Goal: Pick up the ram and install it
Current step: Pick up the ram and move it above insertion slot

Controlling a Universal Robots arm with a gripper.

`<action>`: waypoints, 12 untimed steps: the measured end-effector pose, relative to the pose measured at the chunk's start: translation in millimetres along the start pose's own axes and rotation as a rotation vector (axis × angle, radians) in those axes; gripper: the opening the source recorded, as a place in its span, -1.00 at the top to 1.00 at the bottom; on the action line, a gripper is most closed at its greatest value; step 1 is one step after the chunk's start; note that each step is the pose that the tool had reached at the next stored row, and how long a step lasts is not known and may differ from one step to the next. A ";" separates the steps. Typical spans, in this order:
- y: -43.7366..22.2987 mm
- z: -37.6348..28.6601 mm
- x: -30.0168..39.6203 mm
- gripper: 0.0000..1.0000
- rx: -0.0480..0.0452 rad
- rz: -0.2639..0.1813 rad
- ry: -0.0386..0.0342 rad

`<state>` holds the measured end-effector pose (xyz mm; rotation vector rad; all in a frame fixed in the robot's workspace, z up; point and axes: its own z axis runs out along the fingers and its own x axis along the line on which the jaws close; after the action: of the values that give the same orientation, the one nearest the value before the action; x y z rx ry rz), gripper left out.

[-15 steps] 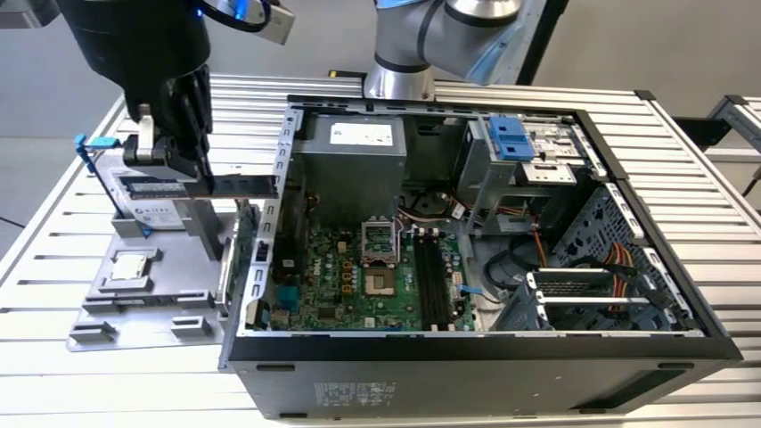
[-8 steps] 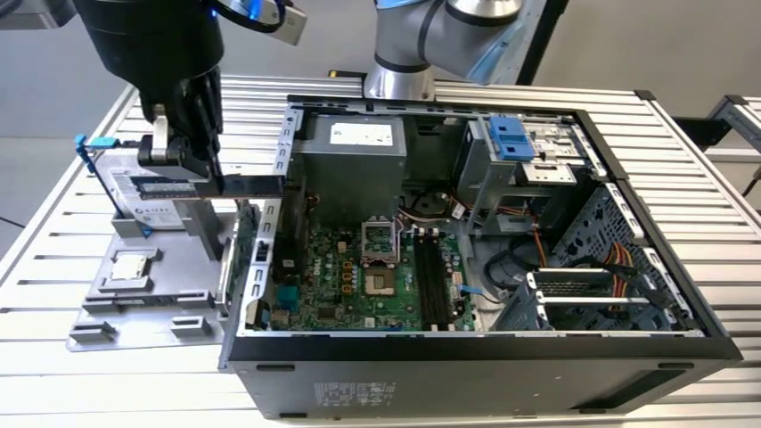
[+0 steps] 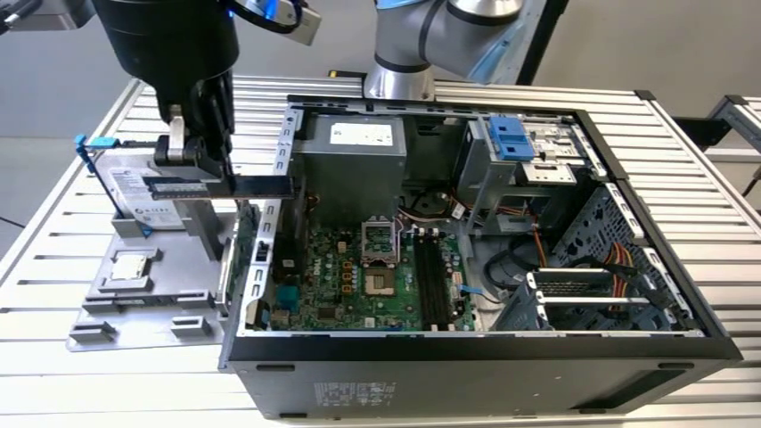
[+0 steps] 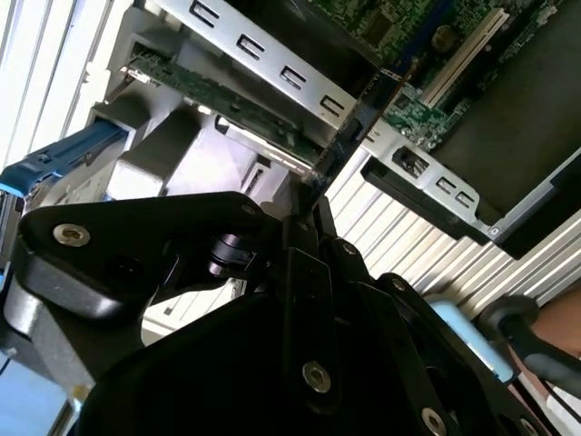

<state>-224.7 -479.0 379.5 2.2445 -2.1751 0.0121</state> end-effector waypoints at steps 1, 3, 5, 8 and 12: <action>-1.4 0.0 0.0 1.00 0.0000 0.000 0.0000; -4.1 0.0 0.1 1.00 0.0000 0.000 0.0000; -6.8 0.0 0.2 1.00 0.0000 0.000 0.0000; -10.9 -0.1 0.4 1.00 0.0000 0.000 0.0001; -16.2 -0.1 0.5 1.00 -0.0001 0.000 0.0001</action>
<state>-208.6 -479.0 379.5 2.2444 -2.1750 0.0122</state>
